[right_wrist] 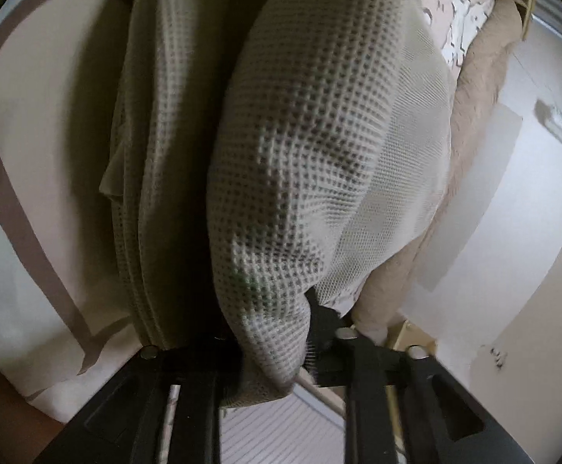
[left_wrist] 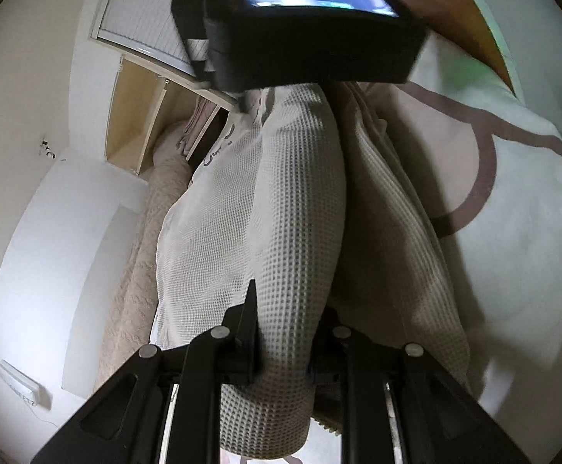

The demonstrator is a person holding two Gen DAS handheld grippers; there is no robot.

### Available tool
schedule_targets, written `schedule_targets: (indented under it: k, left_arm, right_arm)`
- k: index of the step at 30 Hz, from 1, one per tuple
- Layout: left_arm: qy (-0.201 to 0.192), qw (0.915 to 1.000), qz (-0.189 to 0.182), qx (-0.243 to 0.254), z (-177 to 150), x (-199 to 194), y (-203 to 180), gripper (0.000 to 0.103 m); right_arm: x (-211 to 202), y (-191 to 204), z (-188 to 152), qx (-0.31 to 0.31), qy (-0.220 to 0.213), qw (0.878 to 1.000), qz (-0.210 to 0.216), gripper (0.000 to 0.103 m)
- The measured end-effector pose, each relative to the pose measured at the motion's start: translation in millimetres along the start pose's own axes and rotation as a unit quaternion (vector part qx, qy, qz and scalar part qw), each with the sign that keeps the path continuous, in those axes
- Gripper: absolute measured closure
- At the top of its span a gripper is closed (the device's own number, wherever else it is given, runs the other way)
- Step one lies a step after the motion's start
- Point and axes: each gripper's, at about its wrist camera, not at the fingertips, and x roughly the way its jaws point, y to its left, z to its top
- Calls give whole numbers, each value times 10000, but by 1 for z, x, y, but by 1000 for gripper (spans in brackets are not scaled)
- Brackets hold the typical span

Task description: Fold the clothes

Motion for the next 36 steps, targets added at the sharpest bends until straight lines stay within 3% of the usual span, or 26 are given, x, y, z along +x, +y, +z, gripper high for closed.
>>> schedule_targets:
  k: [1, 2, 3, 6, 8, 10, 13, 15, 17, 18, 20, 21, 25, 27, 29, 31, 32, 33, 34, 36]
  left_arm:
    - [-11, 10000, -9, -5, -1, -2, 1, 84]
    - [-31, 10000, -19, -18, -3, -4, 2, 83]
    - [-50, 10000, -29, -31, -5, -6, 3, 83]
    - [-101, 9999, -81, -74, -8, -10, 8, 79]
    - [-182, 9996, -143, -133, -9, -13, 10, 67]
    - [-294, 9992, -206, -193, -8, -16, 11, 24]
    - [-452, 9984, -319, -122, -1, -24, 2, 21]
    - [-469, 9979, -432, -112, -2, -31, -6, 21]
    - [-460, 9972, -551, -205, -5, -35, -7, 21]
    - [-447, 9967, -613, -275, -7, -37, -5, 21]
    - [-422, 9954, -749, -424, -11, -40, -2, 21]
    - [-408, 9940, -863, -540, -15, -45, -1, 21]
    - [-485, 9869, -1185, -983, -27, -60, 10, 21]
    - [-584, 9825, -1279, -1222, -30, -66, 20, 21]
    - [-715, 9741, -1272, -1726, -31, -70, 46, 21]
    - [-691, 9654, -1231, -2194, -29, -61, 72, 21]
    - [-654, 9607, -1200, -2415, -27, -52, 83, 21]
    - [-600, 9565, -1173, -2604, -24, -40, 91, 21]
    - [-533, 9515, -1162, -2797, -23, -28, 98, 21]
    - [-288, 9378, -1276, -3216, -24, 3, 110, 21]
  right_arm:
    - [1, -3, -1, 12, -13, 9999, -120, 42]
    - [2, -10, -2, 112, -21, 9997, -207, 20]
    - [3, -21, -6, 303, 23, 9994, -167, 10]
    - [10, -55, -19, 929, 273, 9951, 197, 8]
    - [13, -74, -27, 1174, 393, 9918, 321, 8]
    - [15, -90, -32, 1413, 483, 9874, 521, 8]
    - [24, -90, -49, 1657, 636, 9808, 810, 7]
    - [29, -84, -46, 1278, 856, 9844, 855, 3]
    - [42, -61, -57, 704, 1205, 9849, 1027, 1]
    - [30, -36, -62, 576, 1393, 9812, 1202, 1]
    - [-24, 37, -70, 575, 1791, 9675, 1691, 1]
    - [-36, 55, -71, 686, 1949, 9602, 1881, 1]
    - [-26, 38, -91, 1894, 2205, 9305, 2228, 1]
    - [-20, 0, -115, 2966, 2030, 9061, 2231, 1]
    - [-31, -28, -139, 4199, 1652, 8640, 2233, 1]
    - [-62, -39, -142, 5291, 1168, 8082, 2310, 7]
    - [-63, -52, -146, 5808, 749, 7718, 2476, 32]
    - [-62, -62, -144, 6114, 466, 7463, 2589, 60]
    - [-59, -69, -136, 6257, 362, 7334, 2634, 68]
    - [-54, -83, -121, 6532, 155, 7065, 2719, 71]
